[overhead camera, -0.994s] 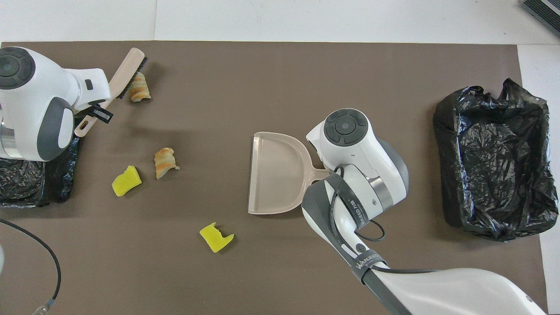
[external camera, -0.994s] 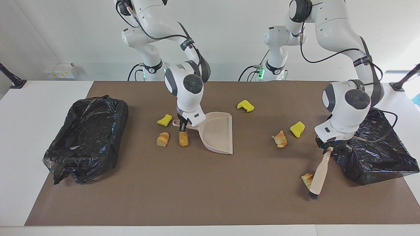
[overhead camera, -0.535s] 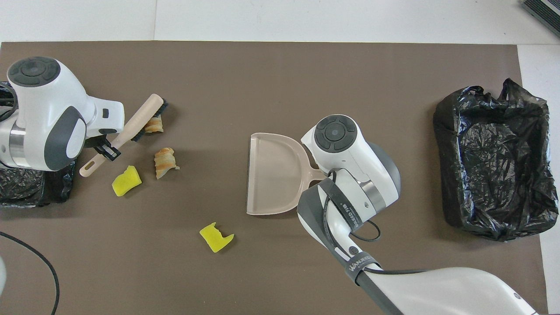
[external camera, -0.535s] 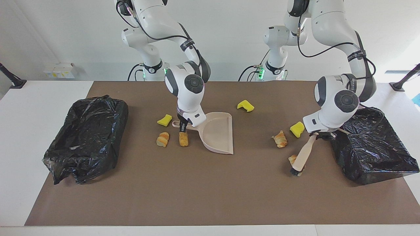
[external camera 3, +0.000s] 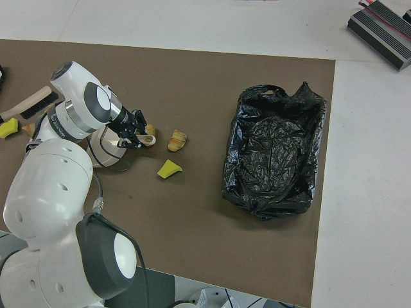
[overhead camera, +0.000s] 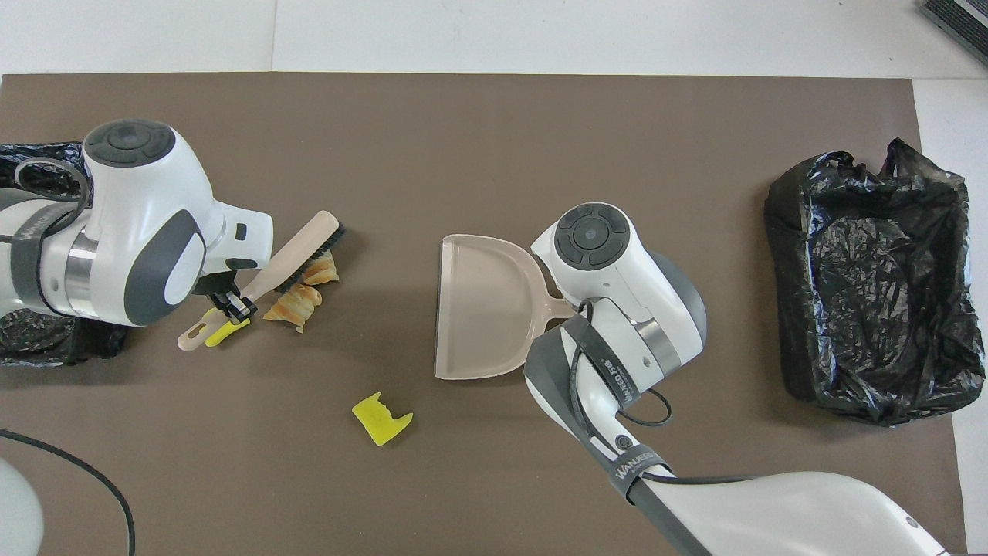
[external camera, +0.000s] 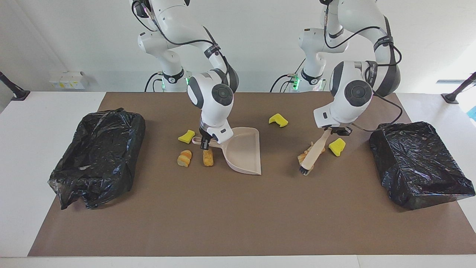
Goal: Sweep and dump trash in bin
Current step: 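Sweep the sponge and bread pieces toward the dustpan with the left gripper's brush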
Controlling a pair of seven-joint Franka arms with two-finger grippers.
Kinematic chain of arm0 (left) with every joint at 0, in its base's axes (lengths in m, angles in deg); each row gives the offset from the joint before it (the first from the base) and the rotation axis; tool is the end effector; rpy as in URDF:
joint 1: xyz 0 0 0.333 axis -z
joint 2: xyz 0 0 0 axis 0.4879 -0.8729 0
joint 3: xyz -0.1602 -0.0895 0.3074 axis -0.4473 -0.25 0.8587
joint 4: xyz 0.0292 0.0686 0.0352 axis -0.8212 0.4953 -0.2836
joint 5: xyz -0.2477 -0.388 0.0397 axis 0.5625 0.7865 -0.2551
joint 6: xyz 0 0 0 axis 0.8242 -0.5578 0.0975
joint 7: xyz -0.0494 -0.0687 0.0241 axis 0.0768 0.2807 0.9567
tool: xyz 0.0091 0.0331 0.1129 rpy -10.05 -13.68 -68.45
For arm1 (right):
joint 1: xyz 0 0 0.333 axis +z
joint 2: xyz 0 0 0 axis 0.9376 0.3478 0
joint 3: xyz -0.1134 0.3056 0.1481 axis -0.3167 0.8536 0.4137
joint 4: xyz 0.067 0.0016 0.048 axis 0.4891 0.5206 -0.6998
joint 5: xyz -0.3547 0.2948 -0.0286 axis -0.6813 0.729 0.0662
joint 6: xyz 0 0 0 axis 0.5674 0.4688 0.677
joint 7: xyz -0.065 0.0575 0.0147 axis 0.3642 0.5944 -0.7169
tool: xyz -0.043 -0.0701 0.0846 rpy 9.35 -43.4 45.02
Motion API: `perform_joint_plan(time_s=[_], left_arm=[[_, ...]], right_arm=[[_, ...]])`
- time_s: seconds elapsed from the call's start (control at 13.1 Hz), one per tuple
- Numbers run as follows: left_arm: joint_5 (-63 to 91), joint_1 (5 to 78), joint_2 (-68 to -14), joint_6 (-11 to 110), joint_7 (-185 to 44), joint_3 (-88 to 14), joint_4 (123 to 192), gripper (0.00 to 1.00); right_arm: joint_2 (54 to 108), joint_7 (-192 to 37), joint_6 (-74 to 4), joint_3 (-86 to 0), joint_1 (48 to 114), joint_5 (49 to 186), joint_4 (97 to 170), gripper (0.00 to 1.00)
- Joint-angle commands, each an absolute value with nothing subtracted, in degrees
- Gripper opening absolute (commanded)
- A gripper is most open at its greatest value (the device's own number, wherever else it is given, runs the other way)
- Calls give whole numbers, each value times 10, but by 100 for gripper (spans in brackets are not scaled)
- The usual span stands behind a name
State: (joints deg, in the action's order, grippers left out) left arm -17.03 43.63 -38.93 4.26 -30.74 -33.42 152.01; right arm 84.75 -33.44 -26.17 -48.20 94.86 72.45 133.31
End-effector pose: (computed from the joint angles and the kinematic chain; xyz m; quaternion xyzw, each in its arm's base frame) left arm 0.6133 -0.1441 0.4427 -0.9259 0.3370 0.1673 0.0345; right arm 0.6164 0.2916 0.3362 0.7207 0.6734 -0.1432 0.0813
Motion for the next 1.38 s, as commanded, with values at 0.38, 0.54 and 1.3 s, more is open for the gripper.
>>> perform_joint_plan(time_s=[0.38,0.54,1.3], left_arm=[[-160,326,-269,112,-496,-325,1692,0],[-161,289,-229,144,-562,-325,1760,0],[-97,390,-289,278,-591,-330,1816,0]], right_arm=[[844,-372,-252,-479,955,706,1333,0],[844,-372,-254,-479,954,706,1333,0],[844,-373,-255,-479,952,709,1334,0]])
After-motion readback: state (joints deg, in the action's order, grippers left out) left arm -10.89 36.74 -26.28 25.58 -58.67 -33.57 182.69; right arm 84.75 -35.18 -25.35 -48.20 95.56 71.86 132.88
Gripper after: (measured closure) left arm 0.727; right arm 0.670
